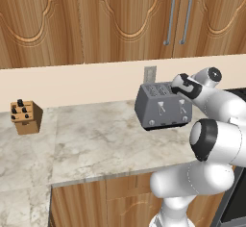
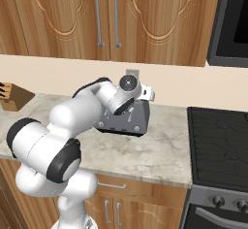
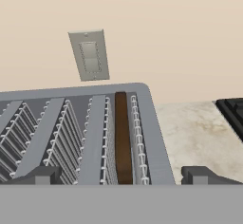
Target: Start the toaster. Once the lever pops up, take the bread to the plate on the dining counter.
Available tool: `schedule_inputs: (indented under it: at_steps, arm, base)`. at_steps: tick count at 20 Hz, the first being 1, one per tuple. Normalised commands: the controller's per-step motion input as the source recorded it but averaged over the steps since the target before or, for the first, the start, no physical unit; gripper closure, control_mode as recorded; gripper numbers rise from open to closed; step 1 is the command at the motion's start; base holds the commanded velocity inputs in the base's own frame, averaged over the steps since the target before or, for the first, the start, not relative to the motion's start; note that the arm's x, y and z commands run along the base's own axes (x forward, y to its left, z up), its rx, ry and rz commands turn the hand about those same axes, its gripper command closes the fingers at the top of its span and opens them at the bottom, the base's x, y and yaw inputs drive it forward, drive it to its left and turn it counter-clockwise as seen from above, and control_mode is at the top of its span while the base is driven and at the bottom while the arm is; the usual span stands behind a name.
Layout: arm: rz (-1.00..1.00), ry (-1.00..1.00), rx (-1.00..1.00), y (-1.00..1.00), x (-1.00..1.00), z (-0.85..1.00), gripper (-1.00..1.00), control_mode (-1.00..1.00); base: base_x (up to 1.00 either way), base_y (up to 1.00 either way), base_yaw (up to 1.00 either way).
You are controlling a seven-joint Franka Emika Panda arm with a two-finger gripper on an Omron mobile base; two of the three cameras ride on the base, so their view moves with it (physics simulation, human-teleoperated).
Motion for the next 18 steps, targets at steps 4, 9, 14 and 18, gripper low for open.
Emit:
schedule_inputs:
  at_steps: [4, 9, 14, 18]
  arm:
    - [0.0, 0.0, 0.0, 0.0, 0.0, 0.0, -1.0, -1.0]
    - [0.0, 0.0, 0.0, 0.0, 0.0, 0.0, -1.0, -1.0]
    - [0.0, 0.0, 0.0, 0.0, 0.0, 0.0, -1.0, -1.0]
    - [0.0, 0.0, 0.0, 0.0, 0.0, 0.0, -1.0, -1.0]
  base:
    - [0.0, 0.0, 0.0]
    - [0.0, 0.0, 0.0]
    - [0.0, 0.0, 0.0]
    - [0.0, 0.0, 0.0]
